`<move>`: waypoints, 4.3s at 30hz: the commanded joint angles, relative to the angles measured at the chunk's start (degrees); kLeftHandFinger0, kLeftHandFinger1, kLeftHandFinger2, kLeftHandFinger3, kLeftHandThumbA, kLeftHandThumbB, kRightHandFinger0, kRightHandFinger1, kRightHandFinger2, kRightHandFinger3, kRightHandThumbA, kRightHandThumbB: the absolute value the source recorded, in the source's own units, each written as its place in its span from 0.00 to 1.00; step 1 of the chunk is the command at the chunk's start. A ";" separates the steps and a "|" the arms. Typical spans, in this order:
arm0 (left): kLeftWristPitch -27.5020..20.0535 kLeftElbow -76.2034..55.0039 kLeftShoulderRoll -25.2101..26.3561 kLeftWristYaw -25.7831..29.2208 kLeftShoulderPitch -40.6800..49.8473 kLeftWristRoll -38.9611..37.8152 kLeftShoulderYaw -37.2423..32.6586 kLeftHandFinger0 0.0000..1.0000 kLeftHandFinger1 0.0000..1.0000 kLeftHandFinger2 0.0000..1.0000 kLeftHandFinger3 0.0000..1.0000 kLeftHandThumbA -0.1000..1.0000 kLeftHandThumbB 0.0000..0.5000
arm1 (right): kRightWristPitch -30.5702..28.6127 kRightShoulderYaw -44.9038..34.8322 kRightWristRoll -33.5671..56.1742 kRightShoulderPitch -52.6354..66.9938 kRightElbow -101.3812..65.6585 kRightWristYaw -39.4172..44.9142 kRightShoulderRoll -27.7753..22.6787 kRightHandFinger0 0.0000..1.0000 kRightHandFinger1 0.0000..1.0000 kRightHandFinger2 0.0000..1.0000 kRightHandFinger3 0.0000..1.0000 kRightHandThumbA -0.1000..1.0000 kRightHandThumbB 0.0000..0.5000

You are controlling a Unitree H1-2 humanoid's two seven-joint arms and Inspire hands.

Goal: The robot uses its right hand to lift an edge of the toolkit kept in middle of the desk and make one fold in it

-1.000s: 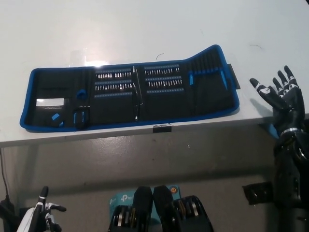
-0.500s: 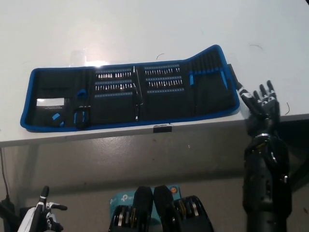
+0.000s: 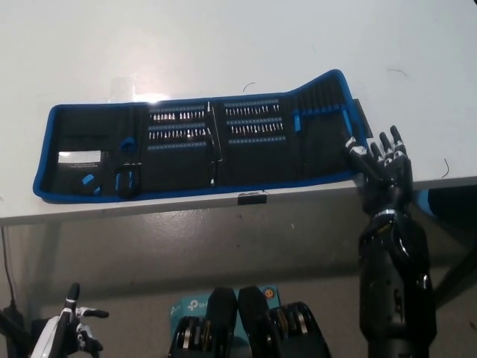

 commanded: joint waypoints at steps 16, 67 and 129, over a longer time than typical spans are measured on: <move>0.42 -0.99 1.02 -0.05 -2.61 0.60 -0.42 0.32 0.29 0.13 0.41 1.00 1.00 | -2.10 4.40 0.87 3.23 1.06 2.56 0.45 1.00 1.00 1.00 1.00 0.94 0.28; 0.68 -0.86 3.75 -2.80 -2.32 1.30 -4.42 0.34 0.31 0.14 0.40 1.00 1.00 | -6.20 14.43 -14.21 -3.04 8.71 -4.29 -2.26 0.00 0.00 0.00 0.31 0.00 0.13; 2.58 0.04 4.70 -4.62 -5.18 1.72 -6.70 0.36 0.33 0.17 0.46 1.00 0.87 | 5.84 46.49 -37.48 0.74 8.54 11.03 -11.77 1.00 1.00 1.00 1.00 0.57 0.44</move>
